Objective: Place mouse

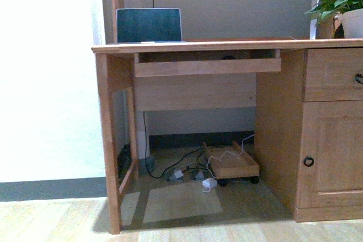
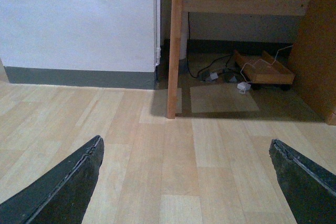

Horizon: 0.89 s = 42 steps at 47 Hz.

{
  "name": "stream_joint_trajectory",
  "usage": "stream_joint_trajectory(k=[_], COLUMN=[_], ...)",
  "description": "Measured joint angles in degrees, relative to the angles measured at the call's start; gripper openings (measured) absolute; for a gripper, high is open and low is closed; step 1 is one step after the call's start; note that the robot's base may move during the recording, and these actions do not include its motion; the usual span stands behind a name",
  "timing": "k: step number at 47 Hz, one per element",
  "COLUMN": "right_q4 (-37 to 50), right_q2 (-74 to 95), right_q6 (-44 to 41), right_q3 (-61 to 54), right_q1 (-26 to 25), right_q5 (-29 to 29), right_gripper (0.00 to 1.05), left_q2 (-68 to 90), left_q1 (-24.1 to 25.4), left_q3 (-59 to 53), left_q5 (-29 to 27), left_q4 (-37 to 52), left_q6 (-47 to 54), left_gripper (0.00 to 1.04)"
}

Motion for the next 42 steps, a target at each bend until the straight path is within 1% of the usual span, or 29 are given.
stream_joint_trajectory(k=[42], right_q4=[0.00], right_q2=[0.00], right_q6=[0.00], right_q3=[0.00], right_q1=[0.00], right_q5=[0.00], right_gripper=[0.97], left_q2=[-0.02], left_q1=[0.00], left_q3=[0.00], left_q5=[-0.02], left_q4=[0.00], left_q6=[0.00], left_gripper=[0.97])
